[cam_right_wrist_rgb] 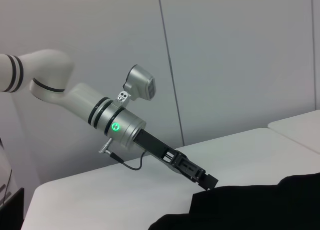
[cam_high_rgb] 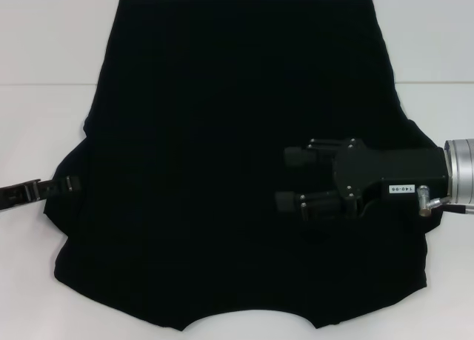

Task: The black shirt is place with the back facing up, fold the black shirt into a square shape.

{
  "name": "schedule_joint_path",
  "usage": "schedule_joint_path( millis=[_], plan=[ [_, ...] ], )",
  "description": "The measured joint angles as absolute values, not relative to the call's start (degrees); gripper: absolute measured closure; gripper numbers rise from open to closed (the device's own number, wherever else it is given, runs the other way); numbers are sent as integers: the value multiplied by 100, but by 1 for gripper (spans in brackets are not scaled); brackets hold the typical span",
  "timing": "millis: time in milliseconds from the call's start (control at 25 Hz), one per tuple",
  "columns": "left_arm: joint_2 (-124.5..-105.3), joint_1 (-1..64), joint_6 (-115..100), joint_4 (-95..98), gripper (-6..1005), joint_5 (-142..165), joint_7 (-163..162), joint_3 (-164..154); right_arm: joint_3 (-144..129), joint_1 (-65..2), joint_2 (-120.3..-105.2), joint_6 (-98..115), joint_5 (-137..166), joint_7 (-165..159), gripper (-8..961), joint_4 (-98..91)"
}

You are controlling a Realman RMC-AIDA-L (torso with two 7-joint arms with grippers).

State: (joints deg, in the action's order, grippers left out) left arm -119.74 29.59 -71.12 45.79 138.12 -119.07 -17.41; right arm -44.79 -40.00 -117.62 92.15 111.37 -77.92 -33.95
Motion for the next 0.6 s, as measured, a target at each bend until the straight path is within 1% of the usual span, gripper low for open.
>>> schedule_joint_path(
  millis=[600],
  plan=[
    [-11958, 2964, -7131, 4609, 128, 14111, -11963, -1808, -4429, -4008, -11733, 9188, 11111, -7754, 71, -3402]
  ],
)
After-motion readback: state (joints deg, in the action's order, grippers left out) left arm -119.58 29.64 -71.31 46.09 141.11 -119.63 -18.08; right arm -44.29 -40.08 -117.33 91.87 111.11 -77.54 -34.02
